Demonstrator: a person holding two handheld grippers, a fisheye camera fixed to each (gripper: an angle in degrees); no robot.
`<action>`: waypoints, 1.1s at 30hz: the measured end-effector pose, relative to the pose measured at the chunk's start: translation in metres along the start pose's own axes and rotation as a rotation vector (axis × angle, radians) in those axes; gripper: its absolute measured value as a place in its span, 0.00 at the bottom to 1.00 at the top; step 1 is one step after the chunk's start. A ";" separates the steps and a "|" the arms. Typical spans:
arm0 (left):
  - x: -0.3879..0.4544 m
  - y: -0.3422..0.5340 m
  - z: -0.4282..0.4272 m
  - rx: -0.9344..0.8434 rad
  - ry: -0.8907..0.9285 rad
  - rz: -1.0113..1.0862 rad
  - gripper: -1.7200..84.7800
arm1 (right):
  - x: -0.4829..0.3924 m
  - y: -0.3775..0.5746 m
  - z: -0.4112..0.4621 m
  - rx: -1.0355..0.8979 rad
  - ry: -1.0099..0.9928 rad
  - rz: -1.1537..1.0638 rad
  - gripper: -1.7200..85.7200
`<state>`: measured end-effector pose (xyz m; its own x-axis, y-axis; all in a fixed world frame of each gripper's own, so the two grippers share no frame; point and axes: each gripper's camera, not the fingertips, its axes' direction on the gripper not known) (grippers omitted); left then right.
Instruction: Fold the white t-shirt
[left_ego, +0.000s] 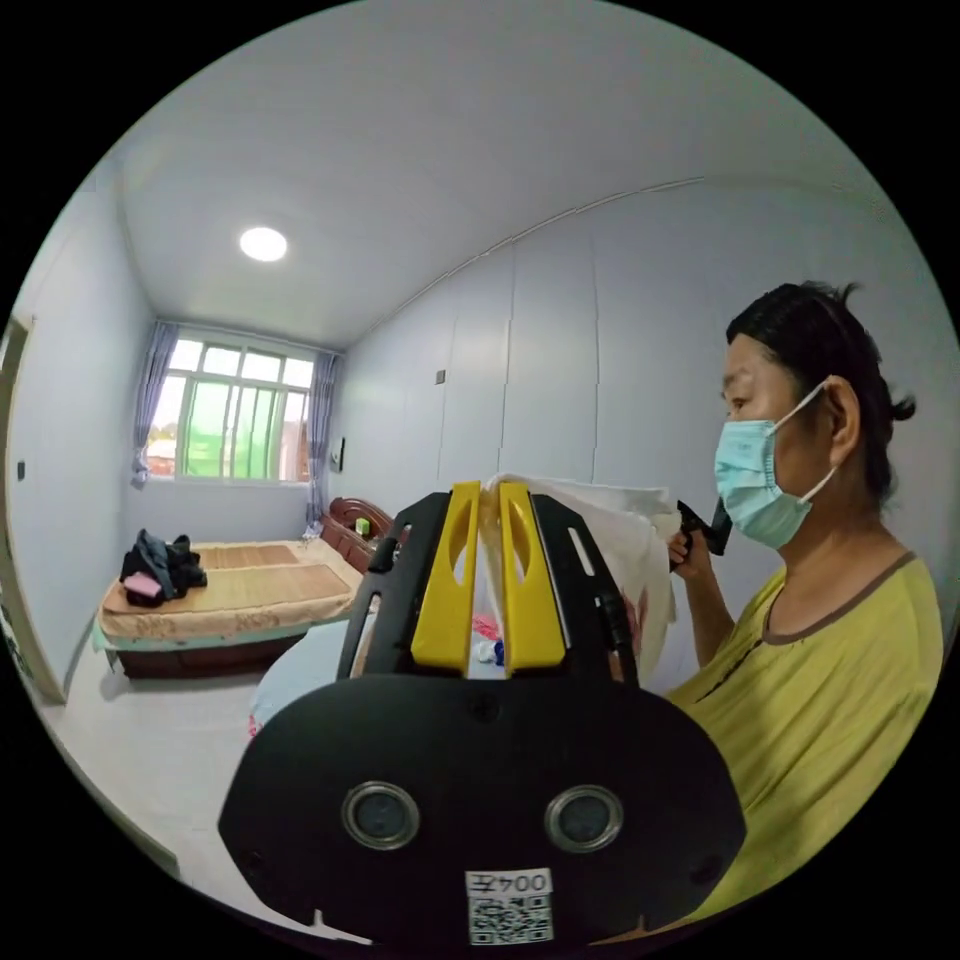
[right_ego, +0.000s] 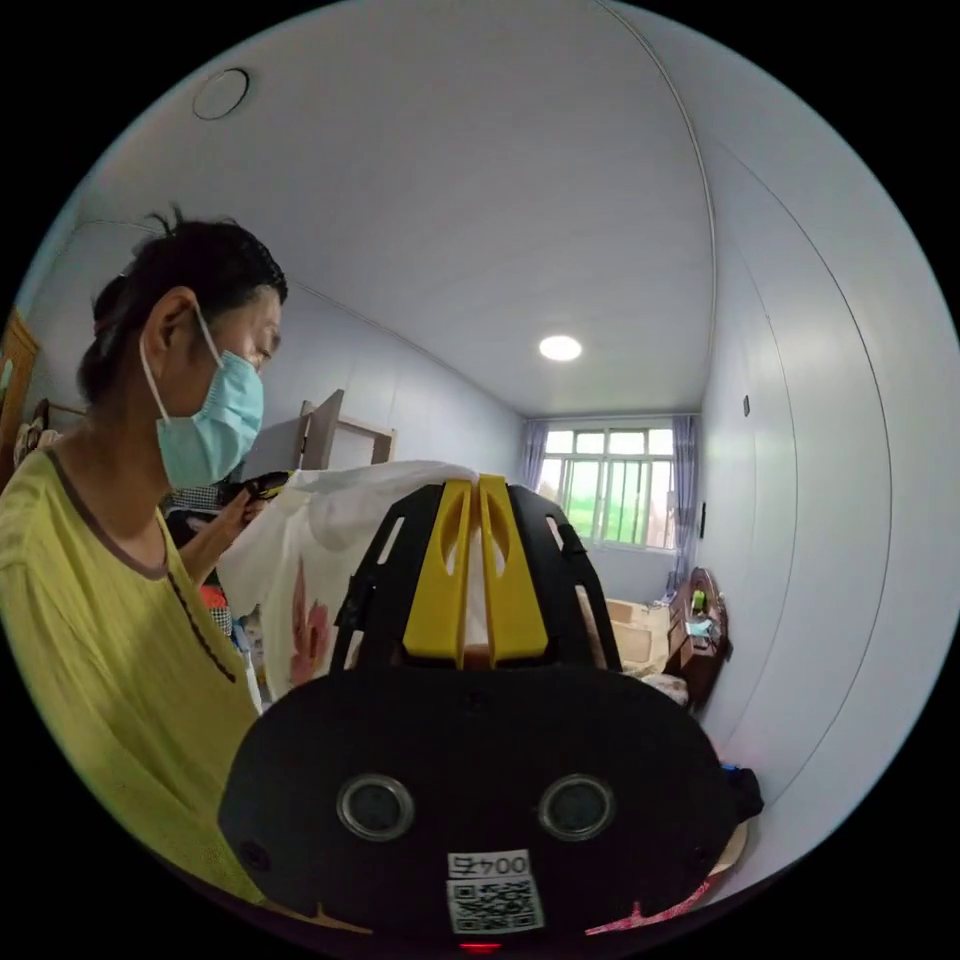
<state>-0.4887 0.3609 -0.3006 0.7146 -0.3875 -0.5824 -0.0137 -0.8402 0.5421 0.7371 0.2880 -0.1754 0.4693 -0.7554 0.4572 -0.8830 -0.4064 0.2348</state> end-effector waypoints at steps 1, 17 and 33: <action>-0.025 0.002 0.002 -0.003 0.018 -0.039 0.04 | 0.009 0.010 0.016 -0.025 0.003 0.028 0.01; -0.451 0.095 0.240 -0.431 -0.058 -0.180 0.07 | 0.271 0.276 0.394 -0.588 0.331 0.340 0.04; -0.661 0.239 0.215 -0.640 -0.216 -0.419 0.17 | 0.323 0.513 0.365 -0.904 0.257 0.458 0.14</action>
<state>-1.1149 0.3350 0.0837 0.4193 -0.2075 -0.8838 0.6775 -0.5766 0.4567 0.4390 -0.3520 -0.2208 0.1661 -0.5650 0.8082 -0.7027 0.5072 0.4990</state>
